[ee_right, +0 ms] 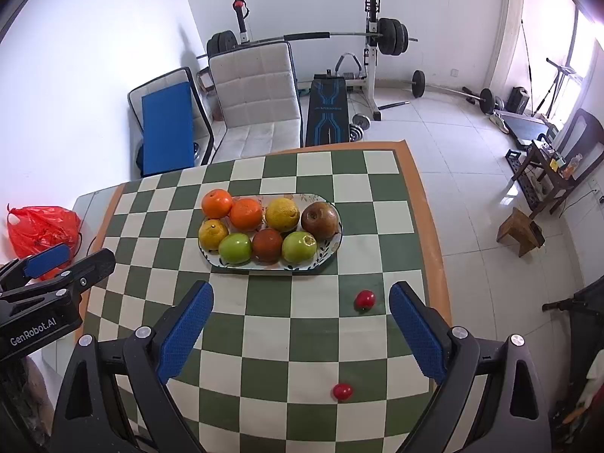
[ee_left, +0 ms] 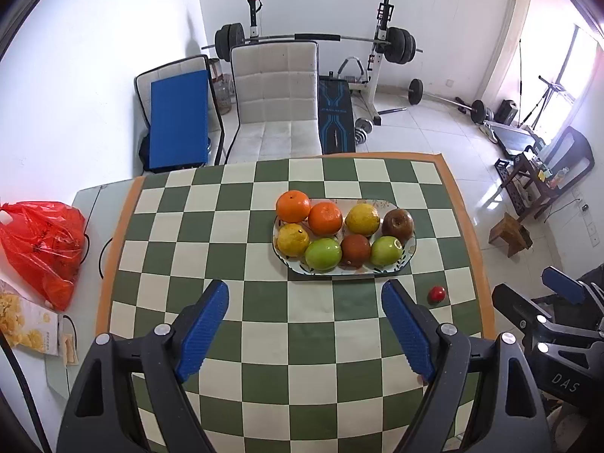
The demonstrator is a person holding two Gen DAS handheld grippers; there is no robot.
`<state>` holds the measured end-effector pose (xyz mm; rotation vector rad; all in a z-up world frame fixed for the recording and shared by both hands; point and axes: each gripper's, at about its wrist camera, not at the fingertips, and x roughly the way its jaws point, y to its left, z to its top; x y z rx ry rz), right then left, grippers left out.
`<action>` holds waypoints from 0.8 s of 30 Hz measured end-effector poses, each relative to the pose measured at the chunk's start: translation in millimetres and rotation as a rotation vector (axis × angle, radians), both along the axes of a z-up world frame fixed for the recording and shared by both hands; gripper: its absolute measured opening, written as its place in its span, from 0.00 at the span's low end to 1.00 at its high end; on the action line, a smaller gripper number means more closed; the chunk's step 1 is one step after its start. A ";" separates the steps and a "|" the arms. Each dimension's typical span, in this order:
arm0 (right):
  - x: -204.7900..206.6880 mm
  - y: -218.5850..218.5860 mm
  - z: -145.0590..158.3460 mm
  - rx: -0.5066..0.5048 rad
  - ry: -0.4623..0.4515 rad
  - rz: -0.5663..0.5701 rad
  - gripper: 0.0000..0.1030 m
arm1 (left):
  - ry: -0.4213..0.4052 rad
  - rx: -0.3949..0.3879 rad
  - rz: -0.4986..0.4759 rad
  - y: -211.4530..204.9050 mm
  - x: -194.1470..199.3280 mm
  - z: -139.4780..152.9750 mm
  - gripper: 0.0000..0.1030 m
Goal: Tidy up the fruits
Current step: 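Lift both tools back from the plate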
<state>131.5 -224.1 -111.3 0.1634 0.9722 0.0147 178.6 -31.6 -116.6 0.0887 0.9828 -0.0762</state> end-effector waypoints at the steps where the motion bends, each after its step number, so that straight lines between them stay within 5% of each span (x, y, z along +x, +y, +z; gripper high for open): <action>1: -5.0 0.2 4.6 0.004 -0.008 -0.001 0.94 | -0.006 -0.002 -0.002 -0.2 -4.3 3.5 0.80; 11: -40.4 3.0 40.1 0.016 -0.074 -0.001 0.94 | -0.061 -0.003 -0.013 -1.9 -32.3 25.4 0.80; 20: -39.0 -3.1 34.4 0.078 -0.059 -0.005 0.94 | -0.034 -0.019 -0.015 -5.5 -33.3 20.7 0.81; 22: -33.3 -12.1 22.8 0.129 -0.032 -0.010 0.94 | 0.002 -0.015 -0.014 -8.6 -28.1 11.5 1.00; 24: -27.7 -25.2 4.9 0.156 0.001 -0.023 0.94 | 0.016 0.014 -0.005 -13.2 -22.2 -0.7 1.00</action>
